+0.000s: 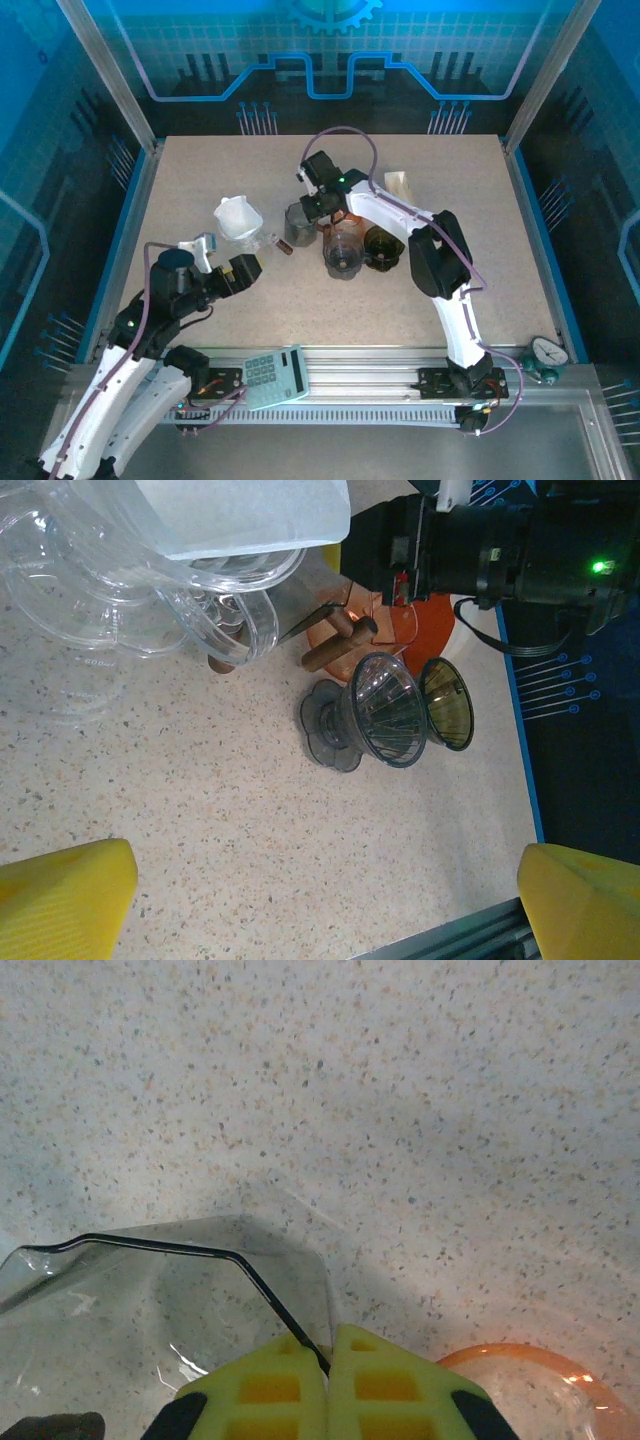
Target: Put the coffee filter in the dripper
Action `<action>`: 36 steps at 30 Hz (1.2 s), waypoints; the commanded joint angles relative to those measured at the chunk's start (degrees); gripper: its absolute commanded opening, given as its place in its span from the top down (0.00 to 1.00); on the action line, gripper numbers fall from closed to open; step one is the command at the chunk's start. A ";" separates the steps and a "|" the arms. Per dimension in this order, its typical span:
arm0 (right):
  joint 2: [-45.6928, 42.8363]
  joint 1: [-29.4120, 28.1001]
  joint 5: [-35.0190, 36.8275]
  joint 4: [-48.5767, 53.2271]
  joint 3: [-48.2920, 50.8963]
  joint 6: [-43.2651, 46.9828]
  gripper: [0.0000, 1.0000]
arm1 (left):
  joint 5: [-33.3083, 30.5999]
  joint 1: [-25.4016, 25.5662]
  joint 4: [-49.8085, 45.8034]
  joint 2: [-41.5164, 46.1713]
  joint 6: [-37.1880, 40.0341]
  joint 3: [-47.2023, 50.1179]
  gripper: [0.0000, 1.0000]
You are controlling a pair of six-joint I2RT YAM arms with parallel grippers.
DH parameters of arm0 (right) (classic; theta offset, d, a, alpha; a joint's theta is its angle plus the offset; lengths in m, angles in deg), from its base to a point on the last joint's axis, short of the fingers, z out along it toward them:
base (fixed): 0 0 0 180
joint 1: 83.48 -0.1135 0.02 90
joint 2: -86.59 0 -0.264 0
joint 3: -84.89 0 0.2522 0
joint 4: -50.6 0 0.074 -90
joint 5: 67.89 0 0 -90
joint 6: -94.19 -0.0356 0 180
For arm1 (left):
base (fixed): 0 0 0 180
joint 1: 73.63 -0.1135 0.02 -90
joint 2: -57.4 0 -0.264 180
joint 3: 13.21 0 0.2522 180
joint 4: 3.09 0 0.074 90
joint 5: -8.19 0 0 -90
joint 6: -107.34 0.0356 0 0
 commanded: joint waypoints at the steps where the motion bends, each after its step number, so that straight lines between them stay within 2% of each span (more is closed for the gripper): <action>1: -3.94 0.76 -0.38 -1.84 -4.38 -1.04 1.00 | -0.95 -0.33 -1.26 0.58 1.15 -1.67 0.01; 6: -7.24 1.22 0.25 -1.97 -5.10 -1.05 1.00 | -1.30 -0.28 -1.72 1.06 1.42 -2.21 0.01; 14: -18.28 1.55 -1.20 -1.14 1.20 -1.91 1.00 | 1.43 -0.29 0.94 0.95 0.08 -1.36 0.01; 21: -33.75 -1.59 -0.87 2.47 16.51 -2.63 1.00 | 3.09 -0.28 2.04 0.64 -0.29 -1.16 0.01; 28: -50.65 -8.24 4.18 6.63 36.02 -5.47 1.00 | 4.95 -0.33 4.32 -0.61 -1.07 -0.05 0.01; 32: -54.63 -11.28 5.21 6.28 44.66 -8.41 1.00 | 5.84 -0.28 5.74 -1.35 -1.69 0.92 0.01; 36: -54.10 -15.02 8.59 4.22 50.04 -9.44 1.00 | 5.99 -0.31 6.37 -1.66 -2.18 1.99 0.01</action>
